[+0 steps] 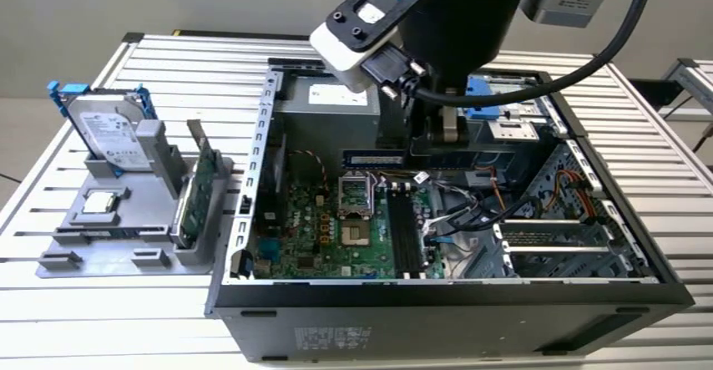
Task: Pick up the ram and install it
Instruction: 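Pick up the ram and move it above insertion slot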
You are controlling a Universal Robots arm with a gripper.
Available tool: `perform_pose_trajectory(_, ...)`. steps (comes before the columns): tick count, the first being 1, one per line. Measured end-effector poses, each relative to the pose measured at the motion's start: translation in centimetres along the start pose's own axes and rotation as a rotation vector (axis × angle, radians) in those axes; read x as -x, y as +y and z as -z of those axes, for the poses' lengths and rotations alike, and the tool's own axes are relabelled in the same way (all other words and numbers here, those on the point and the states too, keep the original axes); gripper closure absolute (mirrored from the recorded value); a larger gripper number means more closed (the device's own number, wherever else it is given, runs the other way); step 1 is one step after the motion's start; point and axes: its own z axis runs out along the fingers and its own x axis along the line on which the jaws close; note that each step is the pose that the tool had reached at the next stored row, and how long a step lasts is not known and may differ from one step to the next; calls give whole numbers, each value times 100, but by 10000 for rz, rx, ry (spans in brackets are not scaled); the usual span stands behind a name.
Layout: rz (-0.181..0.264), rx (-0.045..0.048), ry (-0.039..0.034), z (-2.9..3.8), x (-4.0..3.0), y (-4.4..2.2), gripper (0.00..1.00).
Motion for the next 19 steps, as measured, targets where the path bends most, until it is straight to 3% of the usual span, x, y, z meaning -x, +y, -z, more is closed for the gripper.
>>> perform_pose_trajectory(8, -65, -1, -10, -1, 0, 133, 100)
perform_pose_trajectory(19, -533, -7, -33, -2, -6, 217, 100)
